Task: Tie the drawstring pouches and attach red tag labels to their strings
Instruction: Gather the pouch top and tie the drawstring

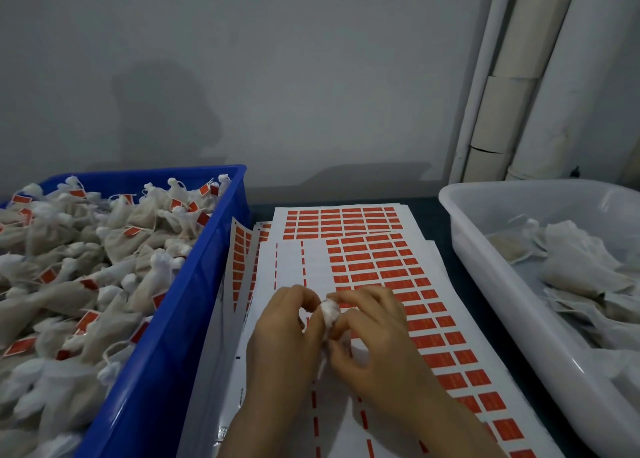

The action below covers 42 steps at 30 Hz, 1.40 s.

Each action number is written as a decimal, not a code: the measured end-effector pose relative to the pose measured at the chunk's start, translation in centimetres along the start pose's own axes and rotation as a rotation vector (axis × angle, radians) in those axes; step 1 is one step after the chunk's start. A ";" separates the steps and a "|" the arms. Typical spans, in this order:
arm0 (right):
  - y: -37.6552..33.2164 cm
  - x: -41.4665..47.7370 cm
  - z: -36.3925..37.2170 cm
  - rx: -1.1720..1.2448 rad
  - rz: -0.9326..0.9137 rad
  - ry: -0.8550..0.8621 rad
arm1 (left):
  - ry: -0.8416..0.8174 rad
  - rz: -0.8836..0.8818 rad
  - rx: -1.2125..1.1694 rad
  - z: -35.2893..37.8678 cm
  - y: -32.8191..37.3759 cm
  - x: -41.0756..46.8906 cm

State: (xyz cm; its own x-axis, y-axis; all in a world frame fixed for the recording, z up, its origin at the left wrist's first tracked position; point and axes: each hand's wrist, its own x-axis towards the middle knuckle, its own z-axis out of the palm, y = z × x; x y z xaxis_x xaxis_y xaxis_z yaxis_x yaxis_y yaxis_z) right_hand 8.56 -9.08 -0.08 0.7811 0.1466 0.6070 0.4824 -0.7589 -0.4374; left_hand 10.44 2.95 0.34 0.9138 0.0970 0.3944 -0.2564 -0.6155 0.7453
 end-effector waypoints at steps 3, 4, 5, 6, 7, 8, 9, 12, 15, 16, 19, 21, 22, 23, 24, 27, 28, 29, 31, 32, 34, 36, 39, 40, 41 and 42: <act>0.1 0.0 -0.3 0.146 0.083 0.036 | 0.040 0.086 0.028 0.0 0.0 0.1; 0.1 0.0 -0.4 0.170 0.098 0.045 | 0.053 0.066 0.004 0.0 0.0 0.1; 0.2 0.0 -0.4 0.162 0.092 0.052 | 0.059 0.027 -0.030 0.0 0.0 0.1; 0.3 0.0 -0.4 0.120 0.066 0.060 | 0.054 -0.031 -0.074 0.0 0.0 0.1; 0.3 -0.1 -0.4 0.054 0.029 0.070 | 0.038 -0.099 -0.129 0.0 0.1 0.2; 0.3 -0.1 -0.3 -0.023 -0.010 0.076 | 0.007 -0.175 -0.187 0.0 0.1 0.3; 0.2 -0.1 -0.2 -0.096 -0.040 0.080 | -0.030 -0.246 -0.241 0.0 0.2 0.3; 0.1 -0.1 -0.1 -0.241 -0.094 0.099 | -0.134 -0.457 -0.357 -0.1 0.2 0.5; -0.1 0.0 0.0 -0.301 -0.097 0.085 | -0.245 -0.612 -0.566 0.1 0.0 0.4; -0.2 0.0 0.0 -0.302 -0.086 0.076 | -0.275 -0.667 -0.588 0.1 0.0 0.4; -0.2 -0.1 0.2 -0.277 -0.041 0.062 | -0.268 -0.728 -0.680 0.4 0.1 0.5; -0.2 -0.1 0.3 -0.234 -0.009 0.061 | -0.271 -0.664 -0.749 0.3 0.3 0.6; -0.2 -0.2 0.3 -0.202 0.007 0.066 | -0.268 -0.637 -0.769 0.3 0.4 0.5; -0.2 -0.2 0.3 -0.164 0.024 0.075 | -0.266 -0.613 -0.773 0.3 0.3 0.4; -0.2 -0.2 0.3 -0.124 0.041 0.086 | -0.273 -0.597 -0.762 0.3 0.4 0.4; -0.3 -0.1 0.3 -0.007 0.074 0.128 | -0.291 -0.535 -0.729 0.2 0.7 0.3; -0.3 -0.1 0.2 0.027 0.086 0.139 | -0.295 -0.520 -0.721 0.2 0.7 0.3; -0.4 -0.1 0.2 0.058 0.099 0.146 | -0.301 -0.501 -0.708 0.1 0.7 0.3; -0.4 -0.2 0.1 0.106 0.116 0.147 | -0.307 -0.459 -0.680 0.0 0.6 0.4; -0.4 -0.2 0.0 0.132 0.126 0.142 | -0.311 -0.439 -0.663 -0.1 0.5 0.5; -0.6 -0.2 -0.1 0.185 0.154 0.128 | -0.325 -0.394 -0.633 -0.2 0.3 0.6; -0.6 -0.2 -0.2 0.222 0.169 0.137 | -0.334 -0.367 -0.619 -0.4 0.3 0.7; -0.2 0.0 -0.5 0.173 0.124 0.153 | -0.329 -0.376 -0.590 -0.5 0.2 0.9; 0.1 0.1 -0.6 0.144 0.104 0.142 | -0.326 -0.385 -0.573 -0.5 0.2 1.0; 0.2 0.1 -0.8 0.131 0.088 0.127 | -0.329 -0.385 -0.552 -0.5 0.1 1.0; 0.2 0.1 -1.1 0.133 0.072 0.117 | -0.343 -0.375 -0.531 -0.5 -0.1 1.1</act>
State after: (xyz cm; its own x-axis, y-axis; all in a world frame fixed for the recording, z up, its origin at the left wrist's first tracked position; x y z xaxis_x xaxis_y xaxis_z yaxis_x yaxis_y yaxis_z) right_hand 8.34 -9.91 0.59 0.7674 0.0141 0.6410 0.4814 -0.6730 -0.5616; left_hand 11.26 3.46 0.98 0.9949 -0.0774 -0.0641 0.0547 -0.1187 0.9914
